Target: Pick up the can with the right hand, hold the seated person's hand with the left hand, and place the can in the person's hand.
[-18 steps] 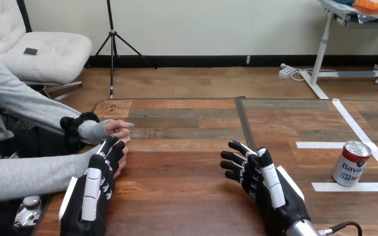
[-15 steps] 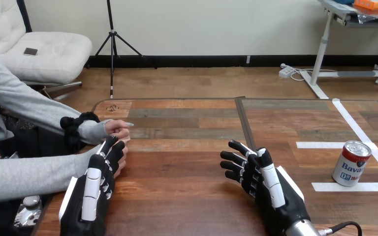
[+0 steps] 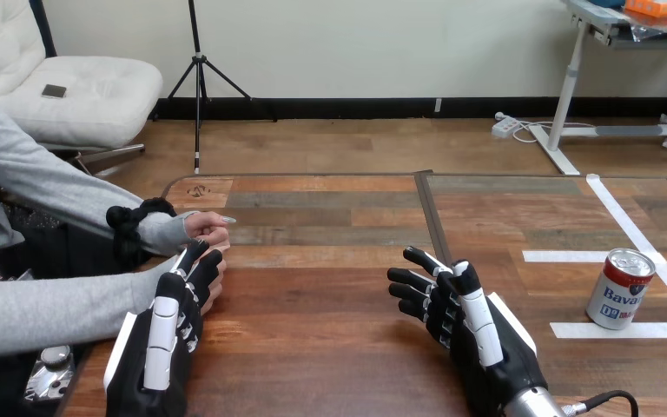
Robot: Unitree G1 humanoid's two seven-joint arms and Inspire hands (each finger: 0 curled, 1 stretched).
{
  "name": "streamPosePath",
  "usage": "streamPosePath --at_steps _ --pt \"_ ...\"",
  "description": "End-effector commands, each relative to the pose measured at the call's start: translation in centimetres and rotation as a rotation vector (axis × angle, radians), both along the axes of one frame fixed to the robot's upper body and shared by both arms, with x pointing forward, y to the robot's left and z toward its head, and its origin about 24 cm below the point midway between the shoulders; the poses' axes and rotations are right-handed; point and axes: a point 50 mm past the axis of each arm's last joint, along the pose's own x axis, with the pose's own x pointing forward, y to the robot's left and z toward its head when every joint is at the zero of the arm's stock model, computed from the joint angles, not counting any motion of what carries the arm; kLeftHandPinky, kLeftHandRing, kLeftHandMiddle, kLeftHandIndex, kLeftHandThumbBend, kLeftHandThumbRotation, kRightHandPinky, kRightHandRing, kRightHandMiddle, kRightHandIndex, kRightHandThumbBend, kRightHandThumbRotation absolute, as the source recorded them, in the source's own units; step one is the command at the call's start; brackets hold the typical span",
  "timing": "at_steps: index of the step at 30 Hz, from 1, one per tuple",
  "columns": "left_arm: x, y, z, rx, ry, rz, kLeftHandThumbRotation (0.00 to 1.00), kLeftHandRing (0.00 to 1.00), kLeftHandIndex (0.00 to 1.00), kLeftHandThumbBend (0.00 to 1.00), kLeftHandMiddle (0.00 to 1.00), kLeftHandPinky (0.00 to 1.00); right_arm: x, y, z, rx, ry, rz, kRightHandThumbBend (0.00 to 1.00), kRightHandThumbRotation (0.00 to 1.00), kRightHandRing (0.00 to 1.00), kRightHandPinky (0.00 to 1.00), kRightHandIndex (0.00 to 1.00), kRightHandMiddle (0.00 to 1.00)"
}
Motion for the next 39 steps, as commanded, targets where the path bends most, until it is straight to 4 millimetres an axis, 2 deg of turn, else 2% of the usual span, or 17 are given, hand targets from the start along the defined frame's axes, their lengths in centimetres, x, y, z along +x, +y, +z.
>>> streamPosePath --at_steps 1,18,26,39 --pt "1.5 0.1 2.1 0.029 -0.099 -0.017 1.0 0.95 0.93 0.64 0.91 1.0 1.6 0.1 2.2 0.003 -0.095 0.003 0.82 1.0 0.87 0.91 0.92 0.86" --pt "1.5 0.4 2.1 0.038 -0.098 -0.019 1.0 0.95 0.93 0.65 0.92 1.0 2.6 -0.1 2.5 0.041 -0.111 -0.056 0.88 1.0 0.89 0.94 0.91 0.86" --pt "1.5 0.4 2.0 0.038 -0.094 -0.027 1.0 0.94 0.92 0.64 0.91 1.0 3.4 -0.4 2.8 0.047 -0.133 -0.121 0.86 1.0 0.88 0.93 0.89 0.86" --pt "1.5 0.2 1.9 0.042 -0.092 -0.022 1.0 0.94 0.92 0.63 0.91 1.0 5.1 -1.6 4.5 0.076 -0.21 -0.194 0.86 1.0 0.87 0.93 0.87 0.85"
